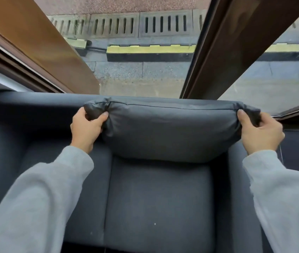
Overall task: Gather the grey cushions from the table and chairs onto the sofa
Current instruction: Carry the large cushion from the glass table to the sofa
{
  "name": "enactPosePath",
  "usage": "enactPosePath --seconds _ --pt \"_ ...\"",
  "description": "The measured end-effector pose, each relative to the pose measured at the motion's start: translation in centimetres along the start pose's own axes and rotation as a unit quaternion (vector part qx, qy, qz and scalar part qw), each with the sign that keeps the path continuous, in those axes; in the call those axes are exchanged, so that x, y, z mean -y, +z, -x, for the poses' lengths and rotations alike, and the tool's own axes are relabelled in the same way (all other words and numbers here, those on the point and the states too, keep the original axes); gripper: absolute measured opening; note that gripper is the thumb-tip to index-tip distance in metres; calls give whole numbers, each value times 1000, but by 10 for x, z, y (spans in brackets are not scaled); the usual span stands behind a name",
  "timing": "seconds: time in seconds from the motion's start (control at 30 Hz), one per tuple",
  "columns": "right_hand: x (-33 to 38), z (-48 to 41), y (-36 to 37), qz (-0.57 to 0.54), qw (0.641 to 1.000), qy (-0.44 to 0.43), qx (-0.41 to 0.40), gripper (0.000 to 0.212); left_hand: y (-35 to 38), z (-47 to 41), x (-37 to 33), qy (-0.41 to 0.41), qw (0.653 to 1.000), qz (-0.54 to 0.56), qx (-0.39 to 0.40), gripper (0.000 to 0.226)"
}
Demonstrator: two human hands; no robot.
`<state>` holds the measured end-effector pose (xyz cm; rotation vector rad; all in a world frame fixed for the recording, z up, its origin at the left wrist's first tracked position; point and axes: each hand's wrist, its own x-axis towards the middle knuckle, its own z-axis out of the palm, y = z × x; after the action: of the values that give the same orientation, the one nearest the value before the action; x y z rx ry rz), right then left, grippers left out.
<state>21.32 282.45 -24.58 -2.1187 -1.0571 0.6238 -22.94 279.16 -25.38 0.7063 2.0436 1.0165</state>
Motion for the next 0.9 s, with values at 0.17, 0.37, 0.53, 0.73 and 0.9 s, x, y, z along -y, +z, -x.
enactPosePath --seconds 0.17,0.37,0.53,0.73,0.9 --pt "8 -2 19 55 998 1 26 46 9 0 10 -5 998 -52 -37 48" --pt "0 20 10 24 993 99 67 67 -2 17 10 -40 991 -124 19 65" --pt "-14 66 7 52 975 174 127 85 -48 68 23 -89 981 -156 71 103" --pt "48 186 51 268 908 98 307 99 -174 147 25 0 932 -363 8 95" --pt "180 359 96 353 790 -237 442 90 -338 222 32 -55 919 -383 -83 94"
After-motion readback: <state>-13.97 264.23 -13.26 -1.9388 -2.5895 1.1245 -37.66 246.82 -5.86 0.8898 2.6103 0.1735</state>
